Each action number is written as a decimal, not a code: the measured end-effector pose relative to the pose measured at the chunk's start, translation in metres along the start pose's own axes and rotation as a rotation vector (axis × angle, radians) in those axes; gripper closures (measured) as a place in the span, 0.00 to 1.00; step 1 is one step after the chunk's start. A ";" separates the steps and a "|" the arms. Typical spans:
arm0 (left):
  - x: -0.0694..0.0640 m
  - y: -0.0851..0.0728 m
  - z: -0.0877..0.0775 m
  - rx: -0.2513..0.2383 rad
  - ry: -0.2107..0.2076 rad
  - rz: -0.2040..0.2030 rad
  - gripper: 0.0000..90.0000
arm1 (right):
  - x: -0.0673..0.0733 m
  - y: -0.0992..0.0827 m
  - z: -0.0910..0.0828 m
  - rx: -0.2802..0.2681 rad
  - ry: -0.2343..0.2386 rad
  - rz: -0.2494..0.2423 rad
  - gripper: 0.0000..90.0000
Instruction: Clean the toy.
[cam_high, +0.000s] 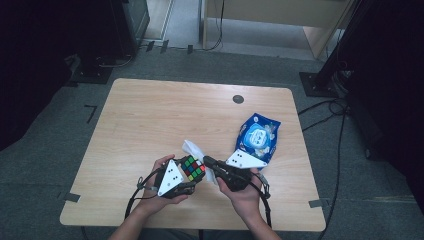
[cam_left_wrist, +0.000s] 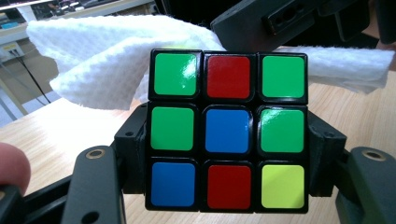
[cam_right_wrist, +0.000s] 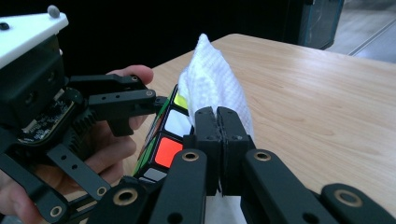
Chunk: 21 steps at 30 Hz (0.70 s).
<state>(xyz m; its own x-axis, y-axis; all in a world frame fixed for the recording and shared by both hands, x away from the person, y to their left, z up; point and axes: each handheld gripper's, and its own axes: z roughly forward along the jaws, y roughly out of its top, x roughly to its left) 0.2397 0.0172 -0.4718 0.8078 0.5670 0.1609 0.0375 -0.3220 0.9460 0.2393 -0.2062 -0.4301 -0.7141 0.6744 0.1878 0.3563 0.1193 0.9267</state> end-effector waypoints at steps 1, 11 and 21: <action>0.001 0.000 -0.001 0.000 -0.004 -0.001 0.38 | -0.001 0.000 0.000 -0.001 0.010 0.014 1.00; -0.001 0.004 -0.004 -0.028 -0.017 0.008 0.38 | -0.011 -0.007 0.004 0.017 -0.009 0.043 0.99; 0.007 0.005 -0.009 -0.041 -0.002 -0.007 0.38 | -0.024 -0.016 0.009 0.061 -0.045 0.074 0.99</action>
<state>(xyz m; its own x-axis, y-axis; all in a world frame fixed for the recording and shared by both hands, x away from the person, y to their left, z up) 0.2399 0.0259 -0.4633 0.8087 0.5677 0.1539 0.0189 -0.2867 0.9578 0.2563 -0.2176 -0.4521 -0.6569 0.7151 0.2387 0.4440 0.1110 0.8891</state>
